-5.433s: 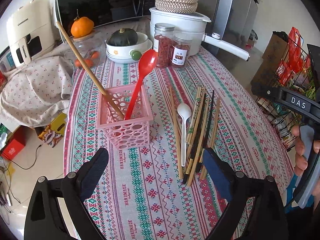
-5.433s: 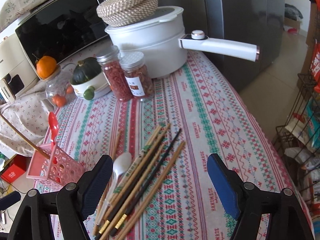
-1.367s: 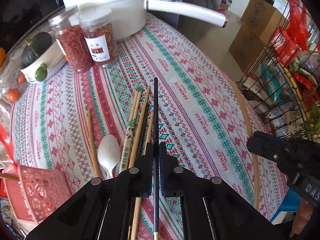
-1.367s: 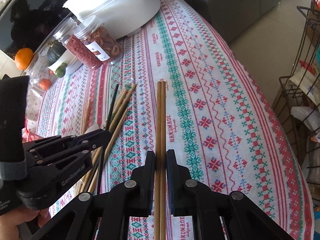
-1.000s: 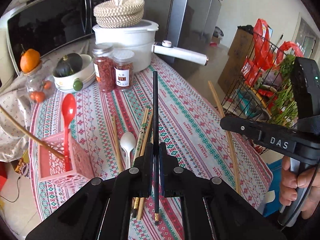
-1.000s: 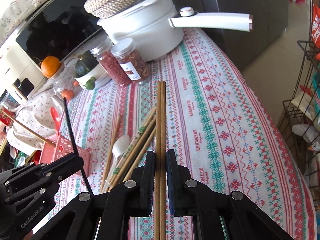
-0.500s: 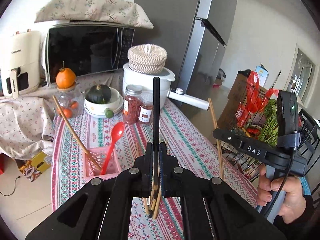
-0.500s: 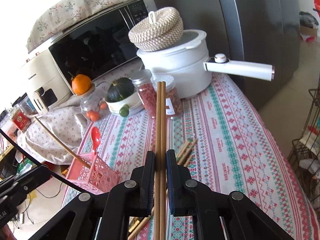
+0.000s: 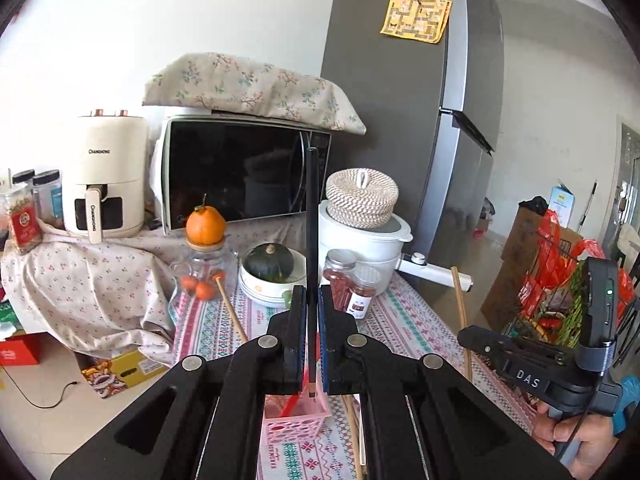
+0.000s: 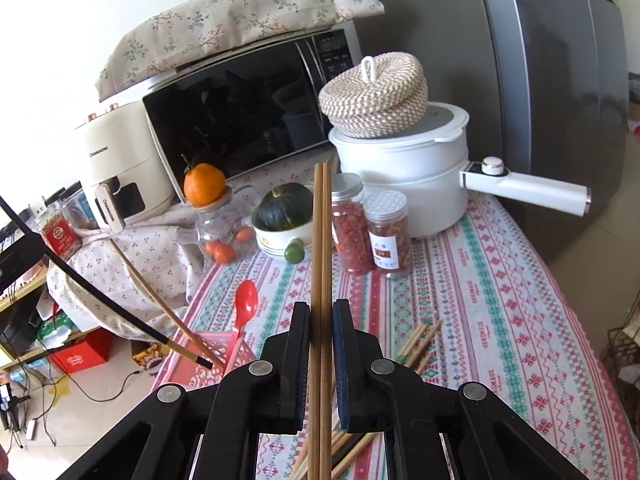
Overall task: Organize utensils
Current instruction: 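Insert the black chopstick into the pink basket with the left tool while the right carries the pair, then lower the wooden chopstick pair into the pink basket and open the right tool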
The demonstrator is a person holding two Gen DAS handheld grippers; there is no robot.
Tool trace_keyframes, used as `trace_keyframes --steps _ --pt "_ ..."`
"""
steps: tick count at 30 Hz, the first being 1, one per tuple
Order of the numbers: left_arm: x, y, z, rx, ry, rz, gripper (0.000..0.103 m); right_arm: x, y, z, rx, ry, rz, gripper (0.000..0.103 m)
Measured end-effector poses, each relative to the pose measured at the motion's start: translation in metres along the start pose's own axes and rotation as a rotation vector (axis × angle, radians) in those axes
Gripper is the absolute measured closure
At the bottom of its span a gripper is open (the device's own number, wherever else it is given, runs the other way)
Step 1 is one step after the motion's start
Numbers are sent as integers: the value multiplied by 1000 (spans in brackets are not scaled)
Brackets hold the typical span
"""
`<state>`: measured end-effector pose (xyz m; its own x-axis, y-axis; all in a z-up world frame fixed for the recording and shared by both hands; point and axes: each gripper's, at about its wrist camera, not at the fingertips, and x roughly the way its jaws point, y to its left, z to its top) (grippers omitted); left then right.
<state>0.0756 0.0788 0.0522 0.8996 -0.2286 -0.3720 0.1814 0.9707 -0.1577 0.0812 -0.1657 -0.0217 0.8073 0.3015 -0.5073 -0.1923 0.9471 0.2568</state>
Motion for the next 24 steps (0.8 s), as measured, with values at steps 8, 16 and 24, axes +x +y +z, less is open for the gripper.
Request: trace_keyframes --steps 8,16,24 --pt "54 18 -20 -12 163 63 98 11 13 -3 -3 3 13 94" --pt "84 29 -38 -33 240 48 96 14 24 -3 -1 -39 33 94" --pt "67 29 -45 -34 279 66 35 14 39 1 17 -132 56 94"
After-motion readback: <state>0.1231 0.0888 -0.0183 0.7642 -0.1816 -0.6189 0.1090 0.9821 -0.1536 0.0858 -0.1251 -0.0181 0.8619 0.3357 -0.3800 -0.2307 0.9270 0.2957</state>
